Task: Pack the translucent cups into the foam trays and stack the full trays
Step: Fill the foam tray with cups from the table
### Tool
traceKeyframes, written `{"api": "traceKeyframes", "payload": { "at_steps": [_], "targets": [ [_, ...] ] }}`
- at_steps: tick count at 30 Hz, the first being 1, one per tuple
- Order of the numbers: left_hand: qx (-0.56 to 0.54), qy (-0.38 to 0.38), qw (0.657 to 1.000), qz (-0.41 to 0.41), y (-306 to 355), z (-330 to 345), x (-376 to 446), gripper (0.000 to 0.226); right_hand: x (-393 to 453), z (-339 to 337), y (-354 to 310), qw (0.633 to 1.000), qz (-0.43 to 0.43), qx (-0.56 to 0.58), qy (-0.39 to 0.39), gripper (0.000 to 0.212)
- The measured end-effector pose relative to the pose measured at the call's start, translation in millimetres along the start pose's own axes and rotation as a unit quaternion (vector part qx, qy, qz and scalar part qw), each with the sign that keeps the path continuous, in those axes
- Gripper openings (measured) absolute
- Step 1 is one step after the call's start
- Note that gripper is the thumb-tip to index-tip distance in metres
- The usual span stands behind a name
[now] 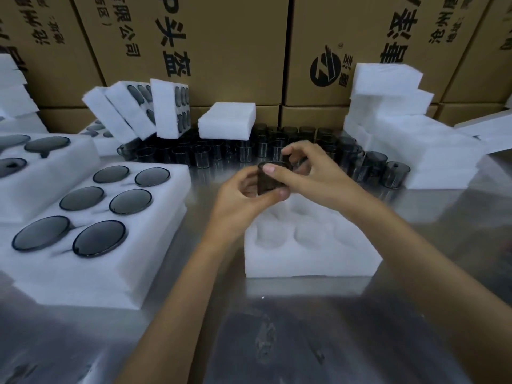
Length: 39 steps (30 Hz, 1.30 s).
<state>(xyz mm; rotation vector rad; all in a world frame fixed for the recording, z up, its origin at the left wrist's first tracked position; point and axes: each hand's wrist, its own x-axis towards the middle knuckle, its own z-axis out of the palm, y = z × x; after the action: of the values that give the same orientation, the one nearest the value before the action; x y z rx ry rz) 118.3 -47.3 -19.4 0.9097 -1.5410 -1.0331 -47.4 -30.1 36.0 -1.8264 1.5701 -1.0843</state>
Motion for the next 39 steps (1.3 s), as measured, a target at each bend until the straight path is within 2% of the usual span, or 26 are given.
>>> {"api": "traceKeyframes", "payload": {
  "at_steps": [3,4,6,8,11,19,21,24,26,29,32,39],
  "targets": [
    [-0.059,-0.057,0.995,-0.048,-9.0,-13.6,2.0,0.066,-2.0,-1.8,7.0,0.993,0.05,0.045,-0.099,0.039],
    [-0.081,-0.064,0.993,-0.058,-13.1,-16.1,1.9,0.066,-3.2,-1.3,11.0,0.991,0.056,0.047,-0.111,0.036],
    [-0.088,-0.06,0.992,-0.071,-20.5,-21.5,1.8,0.063,-4.7,1.0,19.1,0.992,0.066,0.058,-0.089,0.029],
    [-0.044,-0.048,0.995,-0.072,-26.4,-29.5,2.9,0.053,-6.4,4.3,25.9,0.991,0.082,0.096,-0.055,0.021],
    [-0.018,-0.056,0.996,-0.073,-32.2,-36.6,3.3,0.038,-10.9,9.6,32.4,0.983,0.082,0.152,-0.052,0.01],
    [0.023,-0.059,0.995,-0.072,-24.0,-30.2,2.3,0.022,-19.0,20.4,39.4,0.975,0.092,0.19,-0.067,0.013],
    [0.035,-0.053,0.995,-0.071,-22.7,-27.7,1.5,0.024,-18.4,21.3,39.9,0.976,0.097,0.189,-0.054,0.014],
    [0.039,-0.038,0.996,-0.068,-22.3,-24.4,1.2,0.022,-19.5,23.8,44.0,0.987,0.078,0.14,0.004,0.026],
    [0.046,-0.036,0.996,-0.062,-21.7,-23.9,1.2,0.025,-22.2,26.3,45.8,0.996,0.032,0.087,0.012,0.035],
    [0.067,-0.041,0.996,-0.052,-21.4,-25.5,1.6,0.034,-24.9,31.5,46.6,1.0,-0.015,0.005,-0.011,0.038],
    [0.08,-0.049,0.994,-0.049,-20.1,-26.9,1.0,0.035,-26.9,33.0,48.9,0.996,-0.019,-0.085,-0.02,0.05],
    [0.142,-0.072,0.986,-0.052,-24.1,-30.7,1.1,0.038,-31.3,32.1,48.2,0.961,-0.073,-0.252,-0.085,0.054]
  ]
}}
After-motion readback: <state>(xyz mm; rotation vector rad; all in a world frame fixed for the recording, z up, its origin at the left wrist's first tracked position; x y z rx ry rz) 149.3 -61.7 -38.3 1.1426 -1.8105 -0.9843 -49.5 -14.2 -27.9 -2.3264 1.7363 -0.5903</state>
